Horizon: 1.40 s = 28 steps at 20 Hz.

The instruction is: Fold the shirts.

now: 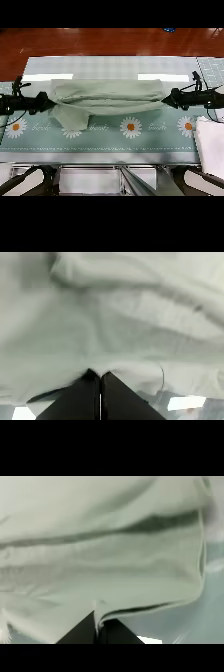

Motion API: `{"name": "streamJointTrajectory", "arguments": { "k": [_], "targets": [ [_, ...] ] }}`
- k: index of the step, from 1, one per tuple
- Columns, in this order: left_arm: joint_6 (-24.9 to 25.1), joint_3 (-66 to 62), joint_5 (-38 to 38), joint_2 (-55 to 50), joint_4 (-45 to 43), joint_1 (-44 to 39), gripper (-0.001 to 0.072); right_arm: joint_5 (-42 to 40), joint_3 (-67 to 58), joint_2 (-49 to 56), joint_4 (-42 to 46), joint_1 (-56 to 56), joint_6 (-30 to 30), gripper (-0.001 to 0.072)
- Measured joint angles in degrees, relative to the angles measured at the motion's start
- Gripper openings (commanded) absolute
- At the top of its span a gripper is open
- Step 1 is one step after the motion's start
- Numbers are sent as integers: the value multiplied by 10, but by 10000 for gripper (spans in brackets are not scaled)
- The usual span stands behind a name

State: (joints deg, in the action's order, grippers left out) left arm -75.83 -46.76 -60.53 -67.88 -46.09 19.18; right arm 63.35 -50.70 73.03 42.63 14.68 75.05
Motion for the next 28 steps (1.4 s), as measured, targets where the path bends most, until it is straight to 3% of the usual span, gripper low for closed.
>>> {"name": "streamJointTrajectory", "arguments": {
  "k": [7, 14, 15, 16, 17, 18, 23, 28],
  "targets": [
    [-33, -209, 16, -170, 6, -42, 15, -6, -139, 110, -11, -2, 9, 22],
    [-60, -411, -29, -341, 6, -61, 15, -35, -228, 216, -32, -18, 11, 24],
    [-61, -429, -31, -358, 7, -62, 41, -46, -236, 228, -35, -21, 12, 122],
    [-61, -440, -39, -372, 7, -62, 196, -55, -241, 239, -35, -23, 16, 334],
    [-61, -450, -50, -386, 7, -62, 426, -65, -247, 249, -36, -25, 19, 415],
    [-63, -457, -58, -398, 7, -63, 506, -77, -250, 257, -39, -26, 20, 415],
    [-80, -471, -90, -409, -12, -30, 506, -75, -275, 261, -40, 6, 28, 415],
    [-76, -461, -70, -307, -36, 22, 507, -2, -279, 230, 8, 80, 50, 415]
  ]
}}
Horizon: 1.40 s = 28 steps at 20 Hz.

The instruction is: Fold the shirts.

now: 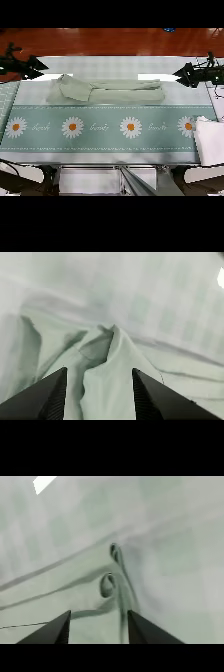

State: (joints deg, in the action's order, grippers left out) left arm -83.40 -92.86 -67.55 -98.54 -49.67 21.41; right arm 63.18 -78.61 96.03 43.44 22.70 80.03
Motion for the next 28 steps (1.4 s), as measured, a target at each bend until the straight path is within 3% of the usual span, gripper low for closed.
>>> {"name": "streamJointTrajectory", "arguments": {
  "k": [7, 14, 15, 16, 17, 18, 19, 20, 24, 28],
  "targets": [
    [15, 182, 113, 202, -39, -56, 506, 4, 41, 28, 28, -17, 18, 415],
    [29, 262, 143, 254, -47, -156, 506, -18, 46, 84, -55, -78, -13, 387],
    [30, 264, 147, 252, -47, -170, 506, -26, 45, 89, -63, -90, -17, 240],
    [31, 266, 148, 248, -47, -182, 506, -36, 44, 92, -61, -102, -20, 21],
    [32, 268, 148, 243, -47, -194, 502, -41, 42, 94, -59, -111, -22, 23],
    [33, 268, 148, 238, -47, -204, 371, -45, 37, 94, -59, -119, -28, 23],
    [33, 269, 148, 231, -47, -214, 101, -48, 32, 94, -60, -124, -33, 23],
    [33, 270, 148, 225, -47, -222, 16, -42, 28, 87, -60, -126, -36, 22],
    [32, 270, 152, 211, -41, -253, 15, -10, 35, 10, 3, -115, -36, 22],
    [32, 260, 165, 184, -38, -317, 15, 2, 116, -154, 93, -106, -28, 22]
  ]
}}
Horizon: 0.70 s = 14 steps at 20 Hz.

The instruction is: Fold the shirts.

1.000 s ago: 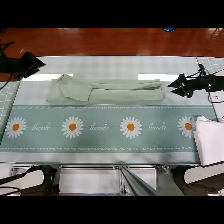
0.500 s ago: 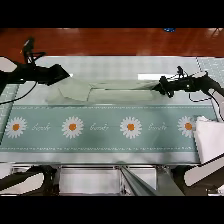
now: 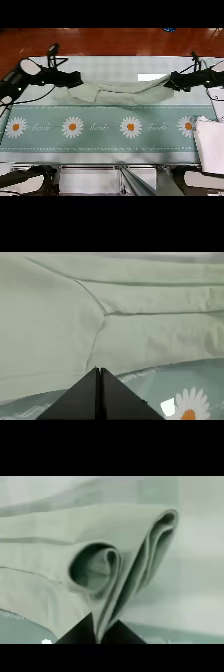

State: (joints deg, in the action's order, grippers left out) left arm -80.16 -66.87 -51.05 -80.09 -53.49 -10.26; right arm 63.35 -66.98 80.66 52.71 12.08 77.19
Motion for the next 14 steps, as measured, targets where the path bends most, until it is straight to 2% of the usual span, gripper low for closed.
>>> {"name": "streamJointTrajectory", "arguments": {
  "k": [4, 8, 14],
  "targets": [
    [-3, -53, 6, -72, 13, -96, 15, 14, 98, -198, 30, 2, 13, 22],
    [-51, -143, -14, -164, 28, -188, 14, 54, 141, -358, 36, 3, 46, 23],
    [-80, -257, -38, -279, 69, -323, 15, 99, 156, -486, 6, 3, 80, 22]
  ]
}}
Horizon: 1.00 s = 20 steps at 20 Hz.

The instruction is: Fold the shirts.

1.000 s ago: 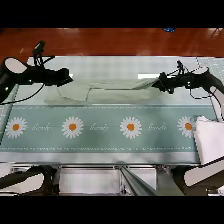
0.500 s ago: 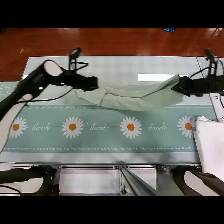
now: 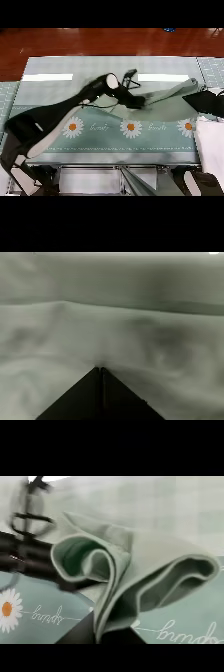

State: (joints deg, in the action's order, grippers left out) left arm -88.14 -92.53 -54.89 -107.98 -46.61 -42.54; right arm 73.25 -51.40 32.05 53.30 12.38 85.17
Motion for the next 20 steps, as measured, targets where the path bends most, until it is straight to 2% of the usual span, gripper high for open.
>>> {"name": "streamJointTrajectory", "arguments": {
  "k": [4, 7, 13, 16, 20],
  "targets": [
    [-1, -26, -11, -38, 26, -64, 15, 11, 2, -21, -15, 0, 7, 22],
    [18, -53, -43, -45, 30, -51, 15, 20, 2, -26, -27, 0, 10, 22],
    [31, -79, -150, 22, -8, 116, 15, 6, 2, 6, -68, -28, 8, 22],
    [33, -62, -186, 109, -68, 214, 15, -51, -4, 69, -87, -96, 4, 22],
    [39, 35, -167, 273, -126, 336, 16, -149, -56, 209, -104, -209, -1, 22]
  ]
}}
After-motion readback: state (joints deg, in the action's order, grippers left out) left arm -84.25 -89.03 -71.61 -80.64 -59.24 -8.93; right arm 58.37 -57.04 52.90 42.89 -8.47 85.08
